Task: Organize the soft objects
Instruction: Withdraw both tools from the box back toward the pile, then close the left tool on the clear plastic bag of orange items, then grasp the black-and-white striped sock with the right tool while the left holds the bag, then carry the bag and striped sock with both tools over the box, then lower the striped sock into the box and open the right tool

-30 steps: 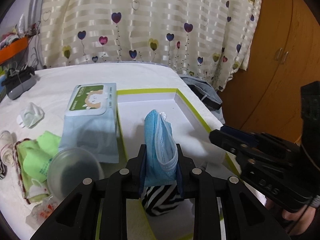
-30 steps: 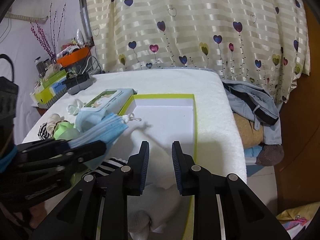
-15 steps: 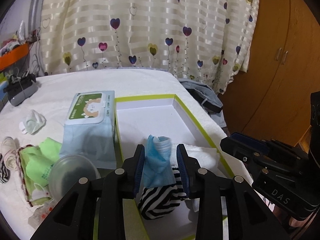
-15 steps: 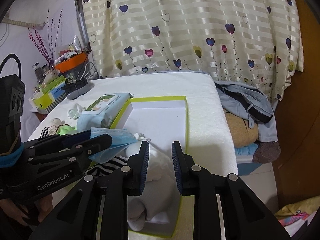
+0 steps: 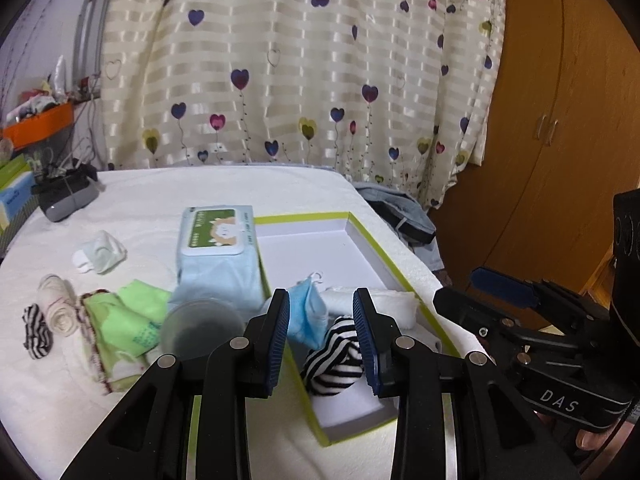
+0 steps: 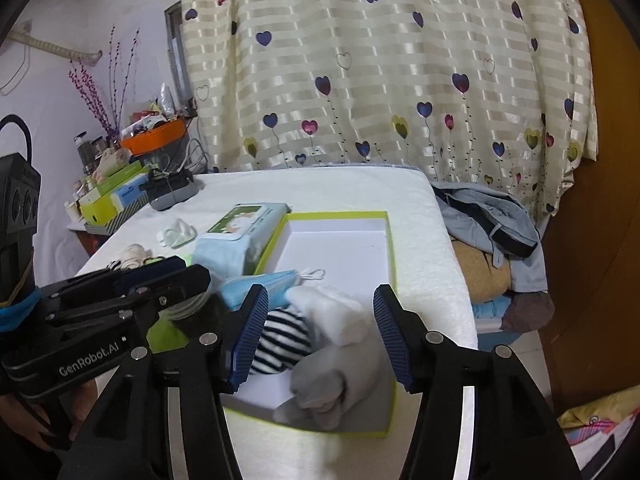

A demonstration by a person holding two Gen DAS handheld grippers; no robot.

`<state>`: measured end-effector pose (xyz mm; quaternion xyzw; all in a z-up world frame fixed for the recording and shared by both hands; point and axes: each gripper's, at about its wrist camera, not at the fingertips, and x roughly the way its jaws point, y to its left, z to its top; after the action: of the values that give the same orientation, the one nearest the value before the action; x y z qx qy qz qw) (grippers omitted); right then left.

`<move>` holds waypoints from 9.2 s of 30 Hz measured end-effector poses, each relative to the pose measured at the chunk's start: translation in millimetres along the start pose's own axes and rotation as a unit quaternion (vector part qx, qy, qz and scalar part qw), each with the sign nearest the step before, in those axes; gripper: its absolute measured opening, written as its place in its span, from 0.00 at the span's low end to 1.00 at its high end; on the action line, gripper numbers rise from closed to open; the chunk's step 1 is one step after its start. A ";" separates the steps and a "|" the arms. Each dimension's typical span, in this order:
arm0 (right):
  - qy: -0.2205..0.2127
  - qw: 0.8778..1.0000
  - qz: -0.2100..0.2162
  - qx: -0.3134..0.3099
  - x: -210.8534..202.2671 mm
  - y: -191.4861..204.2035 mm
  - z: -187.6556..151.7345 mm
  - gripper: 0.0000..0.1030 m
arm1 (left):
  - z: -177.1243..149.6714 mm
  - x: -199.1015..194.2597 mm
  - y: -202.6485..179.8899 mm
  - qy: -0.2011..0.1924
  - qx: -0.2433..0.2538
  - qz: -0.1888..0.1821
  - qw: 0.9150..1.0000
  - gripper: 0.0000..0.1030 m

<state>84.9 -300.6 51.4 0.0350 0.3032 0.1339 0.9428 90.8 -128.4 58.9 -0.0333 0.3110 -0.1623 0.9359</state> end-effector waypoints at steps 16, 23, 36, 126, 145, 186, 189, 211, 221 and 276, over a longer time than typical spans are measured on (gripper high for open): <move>-0.003 0.999 0.016 -0.034 -23.8 56.7 -4.5 0.54 | -15.7 -51.5 39.4 -0.023 -0.022 0.008 0.999 0.31; -0.001 0.998 0.032 -0.049 -25.8 79.9 -5.9 0.54 | -25.7 -64.8 61.6 -0.027 -0.040 0.018 0.999 0.31; 0.014 0.996 0.055 -0.066 -17.9 109.3 -14.2 0.54 | -38.0 -72.8 86.9 -0.024 -0.057 0.034 0.997 0.31; 0.090 0.967 0.178 -0.159 109.3 264.5 3.6 0.54 | -101.6 -113.2 265.8 -0.025 -0.215 0.111 0.970 0.13; 0.173 0.955 0.178 -0.163 209.4 338.4 -11.8 0.27 | -119.4 -133.0 329.2 -0.040 -0.265 0.155 0.951 0.13; 0.009 0.981 0.170 -0.097 11.0 195.4 3.9 0.15 | -60.4 -134.9 164.8 -0.062 -0.141 0.094 0.984 0.13; -0.001 0.982 0.164 -0.089 0.5 182.9 2.7 0.15 | -56.2 -133.0 155.1 -0.062 -0.134 0.087 0.985 0.13; -0.044 0.996 0.079 -0.009 -45.3 71.3 -0.4 0.15 | -29.1 -95.6 70.5 -0.045 -0.069 0.016 0.996 0.13; -0.031 0.998 0.047 0.021 -45.4 31.0 -15.0 0.15 | -30.0 -73.9 43.8 -0.024 -0.047 -0.008 0.999 0.13; 0.083 0.995 0.013 0.057 48.9 -34.3 -43.5 0.20 | -42.5 56.3 -5.9 0.098 -0.025 -0.048 0.994 0.16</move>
<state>105.8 -320.8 -16.5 0.0813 0.3868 0.1309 0.9092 106.4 -150.6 -6.5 -0.0552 0.4031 -0.2019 0.8909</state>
